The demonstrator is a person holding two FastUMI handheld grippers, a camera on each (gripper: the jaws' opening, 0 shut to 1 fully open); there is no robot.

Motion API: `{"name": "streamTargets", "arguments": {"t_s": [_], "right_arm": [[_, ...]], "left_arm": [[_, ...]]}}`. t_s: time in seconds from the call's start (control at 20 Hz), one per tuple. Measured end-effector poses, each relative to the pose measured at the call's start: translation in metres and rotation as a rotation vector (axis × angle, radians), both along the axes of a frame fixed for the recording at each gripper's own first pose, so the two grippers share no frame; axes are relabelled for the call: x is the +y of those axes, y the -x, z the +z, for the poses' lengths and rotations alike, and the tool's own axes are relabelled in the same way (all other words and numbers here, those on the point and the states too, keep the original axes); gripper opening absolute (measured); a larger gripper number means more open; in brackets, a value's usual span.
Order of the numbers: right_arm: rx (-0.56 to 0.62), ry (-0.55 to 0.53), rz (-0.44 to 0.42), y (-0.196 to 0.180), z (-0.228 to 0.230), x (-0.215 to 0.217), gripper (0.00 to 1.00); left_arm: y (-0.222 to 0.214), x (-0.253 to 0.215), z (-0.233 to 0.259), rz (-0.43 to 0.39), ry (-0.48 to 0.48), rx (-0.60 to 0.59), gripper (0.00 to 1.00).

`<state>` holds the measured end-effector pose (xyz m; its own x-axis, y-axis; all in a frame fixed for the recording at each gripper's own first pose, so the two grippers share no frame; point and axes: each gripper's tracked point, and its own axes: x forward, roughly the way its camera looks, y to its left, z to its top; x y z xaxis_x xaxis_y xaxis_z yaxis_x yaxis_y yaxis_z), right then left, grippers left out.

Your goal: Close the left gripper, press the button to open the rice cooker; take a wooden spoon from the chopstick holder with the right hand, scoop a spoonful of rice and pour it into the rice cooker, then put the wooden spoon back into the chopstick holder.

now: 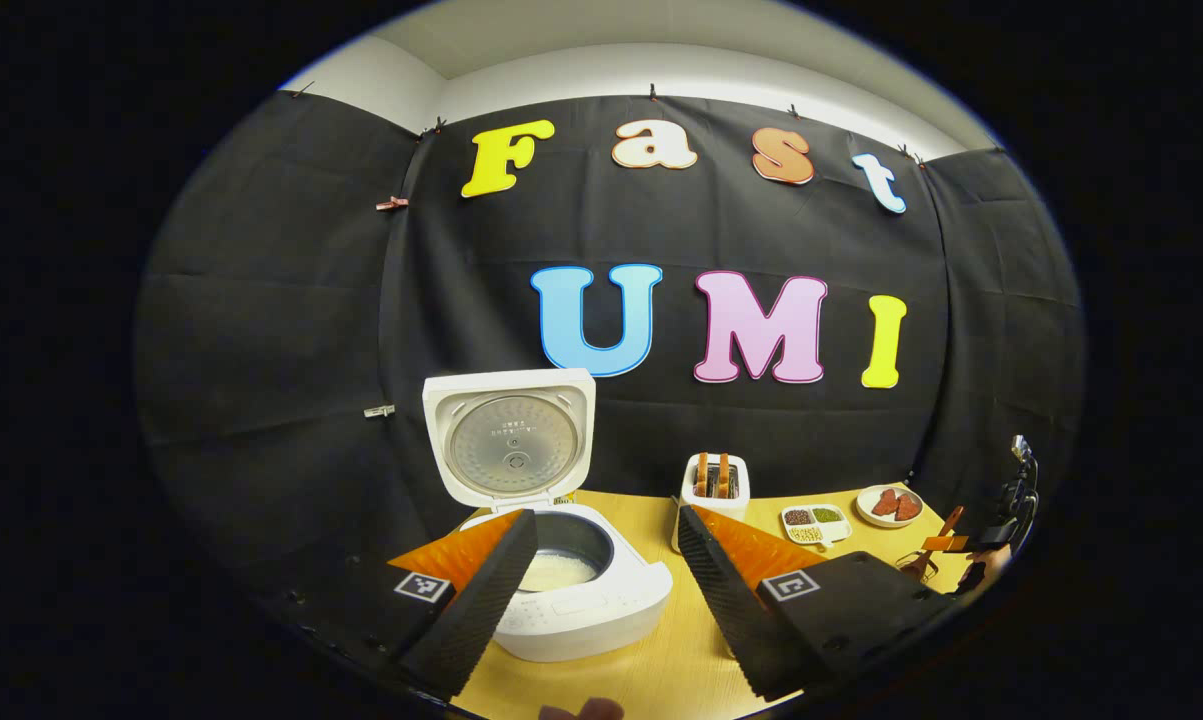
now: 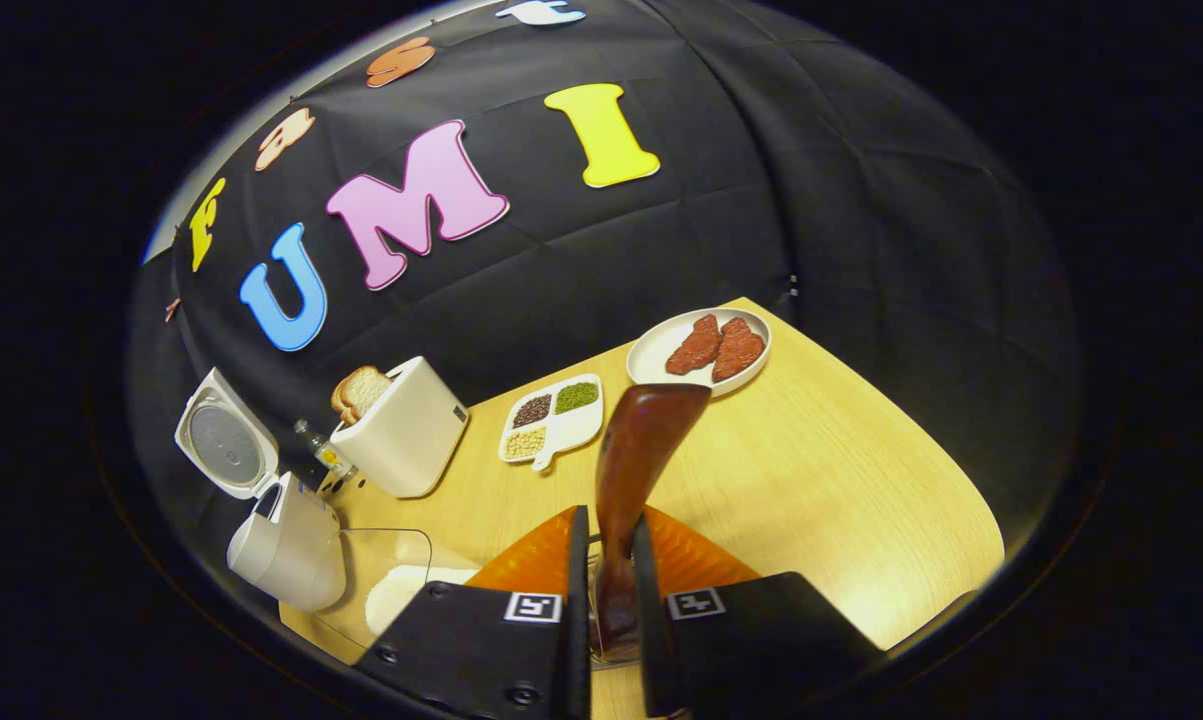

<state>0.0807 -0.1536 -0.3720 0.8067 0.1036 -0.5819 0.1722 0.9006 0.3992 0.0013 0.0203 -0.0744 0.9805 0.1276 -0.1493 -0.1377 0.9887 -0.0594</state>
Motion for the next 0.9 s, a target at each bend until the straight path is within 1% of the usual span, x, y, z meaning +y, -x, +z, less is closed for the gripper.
{"name": "streamTargets", "arguments": {"t_s": [0.05, 0.15, 0.2, 0.25, 0.3, 0.35, 0.4, 0.45, 0.5, 0.65, 0.8, 0.9], "right_arm": [[-0.002, 0.002, -0.013, 0.001, 0.003, -0.002, 0.31], [-0.001, 0.012, -0.024, 0.012, 0.011, -0.009, 0.40], [0.005, 0.012, -0.027, 0.017, 0.014, -0.011, 0.41], [0.008, 0.016, -0.036, 0.023, 0.017, -0.013, 0.66], [0.002, 0.021, -0.046, 0.029, 0.023, -0.016, 0.71], [-0.008, 0.033, -0.060, 0.034, 0.030, -0.019, 0.88], [-0.021, 0.049, -0.073, 0.041, 0.037, -0.023, 0.94], [-0.034, 0.065, -0.085, 0.048, 0.047, -0.025, 0.98], [-0.048, 0.087, -0.096, 0.055, 0.056, -0.028, 0.99], [-0.090, 0.103, -0.105, 0.069, 0.089, -0.026, 0.98], [-0.142, 0.100, -0.102, 0.076, 0.127, -0.017, 0.98], [-0.185, 0.123, -0.087, 0.077, 0.151, -0.010, 0.98]], "left_arm": [[-0.001, 0.000, 0.002, -0.004, 0.001, -0.004, 0.97], [-0.004, 0.001, 0.005, -0.014, 0.002, -0.016, 0.97], [-0.007, 0.003, 0.007, -0.022, 0.008, -0.021, 0.97], [-0.010, 0.004, 0.009, -0.028, 0.019, -0.027, 0.97], [-0.014, 0.007, 0.011, -0.030, 0.030, -0.036, 0.97], [-0.019, 0.011, 0.016, -0.028, 0.037, -0.049, 0.97], [-0.024, 0.016, 0.021, -0.022, 0.037, -0.065, 0.97], [-0.030, 0.021, 0.029, -0.017, 0.030, -0.084, 0.97], [-0.036, 0.026, 0.037, -0.012, 0.017, -0.105, 0.98], [-0.060, 0.045, 0.060, 0.002, -0.012, -0.160, 0.97], [-0.088, 0.077, 0.082, 0.059, -0.040, -0.199, 0.97], [-0.108, 0.099, 0.093, 0.094, -0.044, -0.214, 0.96]]}}
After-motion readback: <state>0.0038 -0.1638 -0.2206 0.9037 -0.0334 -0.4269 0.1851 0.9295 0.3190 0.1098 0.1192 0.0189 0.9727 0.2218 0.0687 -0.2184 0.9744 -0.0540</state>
